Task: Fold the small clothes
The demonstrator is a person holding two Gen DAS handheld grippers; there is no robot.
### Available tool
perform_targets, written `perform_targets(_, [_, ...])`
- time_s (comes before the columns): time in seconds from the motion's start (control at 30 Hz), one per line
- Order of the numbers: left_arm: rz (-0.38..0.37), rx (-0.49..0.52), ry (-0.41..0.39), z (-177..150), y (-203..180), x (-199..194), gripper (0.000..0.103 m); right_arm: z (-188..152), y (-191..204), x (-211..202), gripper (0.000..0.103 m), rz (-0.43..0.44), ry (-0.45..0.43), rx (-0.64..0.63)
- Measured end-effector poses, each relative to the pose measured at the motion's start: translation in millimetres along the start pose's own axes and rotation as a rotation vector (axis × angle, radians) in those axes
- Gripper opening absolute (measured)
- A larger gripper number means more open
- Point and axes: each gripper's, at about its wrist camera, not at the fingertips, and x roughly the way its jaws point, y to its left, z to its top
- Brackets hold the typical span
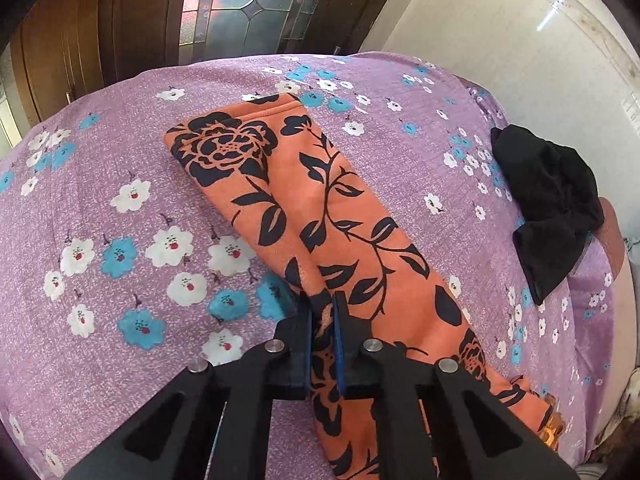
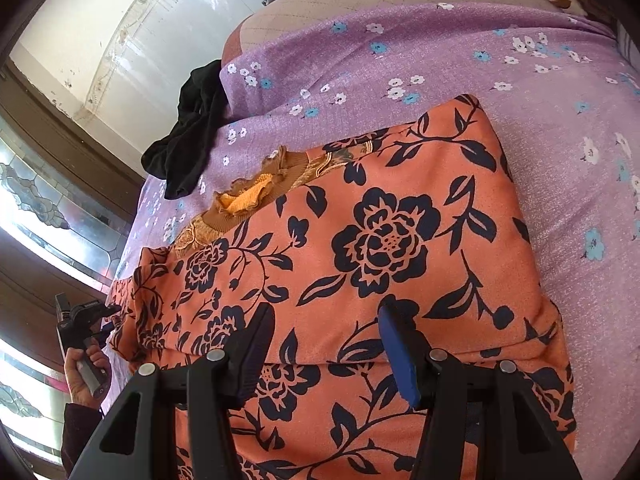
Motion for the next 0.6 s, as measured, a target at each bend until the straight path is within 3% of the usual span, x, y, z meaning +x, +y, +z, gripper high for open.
perform_targets(0.1, [0.015, 0.018, -0.016, -2, -5, -4, 0.007, 3, -1, -2, 0.058, 0.002, -0.01, 0.009])
perform_targets(0.33, [-0.056, 0.142, -0.107, -13, -52, -56, 0.006, 5, 0, -12, 0.058, 0.013, -0.045, 0.021])
perform_targets(0.47, [-0.121, 0.295, -0.153, -40, -106, -92, 0.006, 8, 0, -23, 0.058, 0.024, -0.078, 0.033])
perform_targets(0.6, [-0.219, 0.488, -0.158, -90, -168, -120, 0.006, 12, -3, -35, 0.058, 0.029, -0.116, 0.049])
